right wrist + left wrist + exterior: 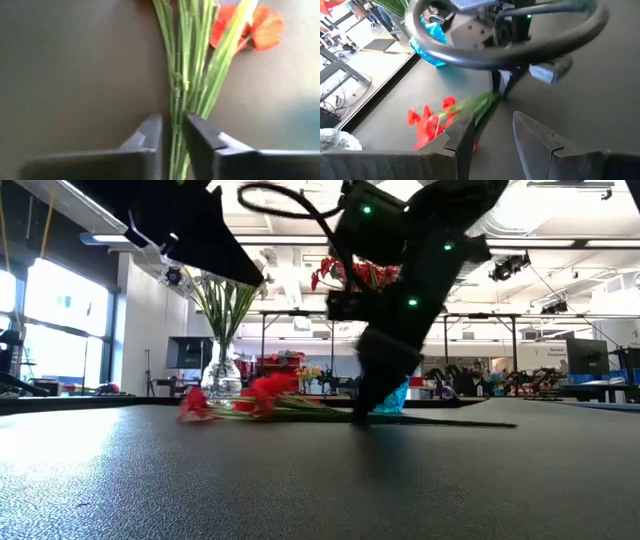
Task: Sort flowers into vase by color
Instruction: Put the red flowers into the blue vase
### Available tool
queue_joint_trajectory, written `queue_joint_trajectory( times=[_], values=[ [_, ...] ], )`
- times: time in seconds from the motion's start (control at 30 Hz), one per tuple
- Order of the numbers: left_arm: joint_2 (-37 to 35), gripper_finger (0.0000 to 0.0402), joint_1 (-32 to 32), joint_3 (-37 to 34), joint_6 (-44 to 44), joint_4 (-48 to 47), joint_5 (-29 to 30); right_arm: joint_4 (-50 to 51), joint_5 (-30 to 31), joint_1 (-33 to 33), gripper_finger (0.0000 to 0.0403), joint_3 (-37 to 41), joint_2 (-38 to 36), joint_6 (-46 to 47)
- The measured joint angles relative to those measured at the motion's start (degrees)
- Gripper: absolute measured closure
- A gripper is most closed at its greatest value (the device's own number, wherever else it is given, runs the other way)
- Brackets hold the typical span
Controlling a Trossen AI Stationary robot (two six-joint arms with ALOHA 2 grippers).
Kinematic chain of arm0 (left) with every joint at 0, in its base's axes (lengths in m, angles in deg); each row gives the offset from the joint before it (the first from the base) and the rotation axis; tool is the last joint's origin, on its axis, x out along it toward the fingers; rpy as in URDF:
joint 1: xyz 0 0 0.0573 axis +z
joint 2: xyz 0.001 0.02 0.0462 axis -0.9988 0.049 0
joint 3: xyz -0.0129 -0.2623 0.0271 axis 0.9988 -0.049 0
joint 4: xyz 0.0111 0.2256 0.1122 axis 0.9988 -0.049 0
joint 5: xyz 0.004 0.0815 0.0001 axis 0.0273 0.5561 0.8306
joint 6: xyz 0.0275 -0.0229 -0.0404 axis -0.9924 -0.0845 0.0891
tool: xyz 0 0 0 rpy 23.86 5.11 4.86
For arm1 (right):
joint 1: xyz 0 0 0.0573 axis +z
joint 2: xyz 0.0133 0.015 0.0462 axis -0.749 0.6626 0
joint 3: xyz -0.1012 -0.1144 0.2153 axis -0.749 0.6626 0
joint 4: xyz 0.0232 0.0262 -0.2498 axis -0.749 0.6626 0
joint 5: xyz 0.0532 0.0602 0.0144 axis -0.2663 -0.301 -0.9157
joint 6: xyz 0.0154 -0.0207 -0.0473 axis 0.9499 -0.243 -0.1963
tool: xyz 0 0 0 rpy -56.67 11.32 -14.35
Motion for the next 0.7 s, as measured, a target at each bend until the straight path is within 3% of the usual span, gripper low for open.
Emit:
queue_joint_trajectory(
  times=[0.1,0.2,0.43,0.53,0.7],
  values=[
    [0.1,0.0281,-0.1,0.0,0.0,-0.1,-0.3,4.9,3.2,1.3,0.0393,0.4,-2.7,0.2],
    [0.1,0.0281,-0.2,0.0,0.0,-0.2,-0.4,5.9,6.6,2.7,0.0389,3.3,-7.6,1.5],
    [0.1,0.0281,0.1,0.0,-0.1,0.0,-0.1,-4.6,1.7,3.0,0.038,16.6,-20.0,8.0],
    [0.1,0.0281,0.8,0.0,-0.1,0.1,0.3,-10.7,-2.0,1.1,0.0346,19.6,-21.8,7.3],
    [0.1,0.0281,2.1,0.0,-0.1,0.7,-0.1,-18.8,-7.2,-2.2,0.0243,20.5,-20.0,1.7]
  ],
)
